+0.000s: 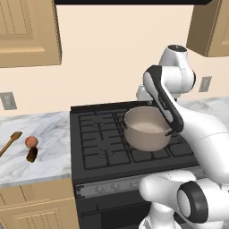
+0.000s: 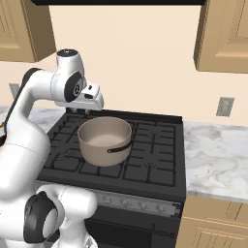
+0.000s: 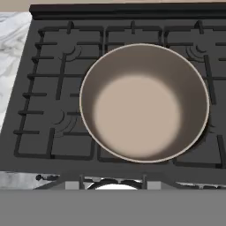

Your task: Put the sweet potato and onion in the pot. Retrieve the spatula and lightly stir the vegetables in the pot.

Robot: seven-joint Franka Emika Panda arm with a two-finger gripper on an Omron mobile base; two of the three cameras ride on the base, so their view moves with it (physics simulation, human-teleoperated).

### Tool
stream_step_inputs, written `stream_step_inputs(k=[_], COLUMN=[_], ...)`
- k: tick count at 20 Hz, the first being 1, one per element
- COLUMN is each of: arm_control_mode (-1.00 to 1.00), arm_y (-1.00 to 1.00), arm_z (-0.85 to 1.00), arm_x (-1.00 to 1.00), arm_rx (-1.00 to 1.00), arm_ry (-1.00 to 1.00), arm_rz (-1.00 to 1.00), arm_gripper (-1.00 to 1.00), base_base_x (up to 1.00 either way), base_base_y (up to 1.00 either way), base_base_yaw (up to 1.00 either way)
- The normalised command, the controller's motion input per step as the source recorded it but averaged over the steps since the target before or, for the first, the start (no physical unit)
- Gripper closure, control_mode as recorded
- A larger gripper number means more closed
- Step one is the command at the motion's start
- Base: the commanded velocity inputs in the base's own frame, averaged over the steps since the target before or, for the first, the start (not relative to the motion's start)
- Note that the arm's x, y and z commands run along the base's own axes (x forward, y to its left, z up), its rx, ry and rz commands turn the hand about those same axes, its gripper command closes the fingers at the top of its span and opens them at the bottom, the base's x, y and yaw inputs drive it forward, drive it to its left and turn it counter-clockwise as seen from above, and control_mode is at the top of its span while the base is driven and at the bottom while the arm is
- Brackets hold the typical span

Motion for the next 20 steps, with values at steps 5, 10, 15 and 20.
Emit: stream_step_inputs(k=[5, 10, 15, 20], arm_control_mode=[-1.00, -1.00, -1.00, -1.00], arm_y=[0.39, 0.99, 1.00, 1.00], arm_z=[-0.06, -0.27, -0.24, -0.35], arm_x=[-0.15, -0.03, 0.00, 0.01], arm_rx=[0.00, 0.00, 0.00, 0.00], arm_ry=[0.07, 0.11, 0.02, 0.01], arm_rz=[0.00, 0.10, 0.12, 0.07], arm_gripper=[-1.00, -1.00, -1.00, -1.00], base_base_x=[0.00, 0.00, 0.00, 0.00], base_base_y=[0.00, 0.00, 0.00, 0.00], base_base_yaw=[0.00, 0.00, 0.00, 0.00])
